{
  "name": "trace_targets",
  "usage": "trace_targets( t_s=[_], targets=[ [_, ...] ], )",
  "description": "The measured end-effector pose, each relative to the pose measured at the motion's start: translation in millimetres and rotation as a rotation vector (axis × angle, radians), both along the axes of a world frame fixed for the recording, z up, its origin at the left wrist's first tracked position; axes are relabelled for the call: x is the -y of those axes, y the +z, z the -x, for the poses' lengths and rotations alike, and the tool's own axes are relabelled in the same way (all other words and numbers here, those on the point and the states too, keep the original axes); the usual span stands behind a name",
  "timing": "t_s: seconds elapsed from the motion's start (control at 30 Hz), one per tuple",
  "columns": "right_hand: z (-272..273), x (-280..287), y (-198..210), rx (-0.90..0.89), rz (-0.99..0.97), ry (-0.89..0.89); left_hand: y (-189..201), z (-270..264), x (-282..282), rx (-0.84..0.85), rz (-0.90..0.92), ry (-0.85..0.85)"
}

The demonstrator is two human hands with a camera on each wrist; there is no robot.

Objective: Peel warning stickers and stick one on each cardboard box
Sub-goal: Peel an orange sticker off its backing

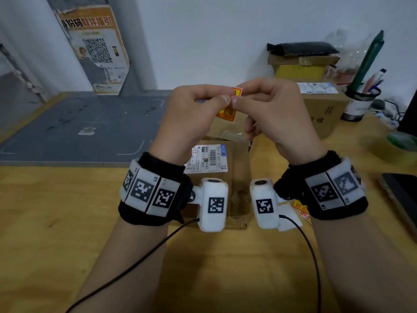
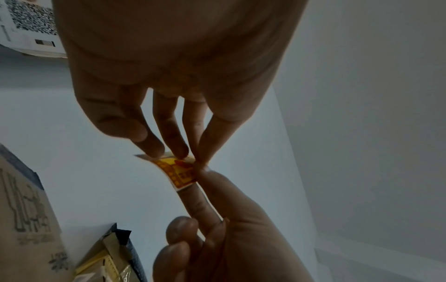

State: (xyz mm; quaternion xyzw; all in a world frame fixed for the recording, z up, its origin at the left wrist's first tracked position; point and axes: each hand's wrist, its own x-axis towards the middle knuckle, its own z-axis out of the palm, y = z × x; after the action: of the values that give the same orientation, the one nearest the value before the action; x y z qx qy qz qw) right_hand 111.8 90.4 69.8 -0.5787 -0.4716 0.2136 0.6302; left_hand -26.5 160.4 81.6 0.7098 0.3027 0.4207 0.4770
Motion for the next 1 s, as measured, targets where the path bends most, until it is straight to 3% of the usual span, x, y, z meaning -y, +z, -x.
trace_targets(
  t_s=[1.0],
  targets=[
    [-1, 10, 4, -0.064, 0.017, 0.034, -4, 0, 1, 0.029, 0.054, -0.037]
  ],
)
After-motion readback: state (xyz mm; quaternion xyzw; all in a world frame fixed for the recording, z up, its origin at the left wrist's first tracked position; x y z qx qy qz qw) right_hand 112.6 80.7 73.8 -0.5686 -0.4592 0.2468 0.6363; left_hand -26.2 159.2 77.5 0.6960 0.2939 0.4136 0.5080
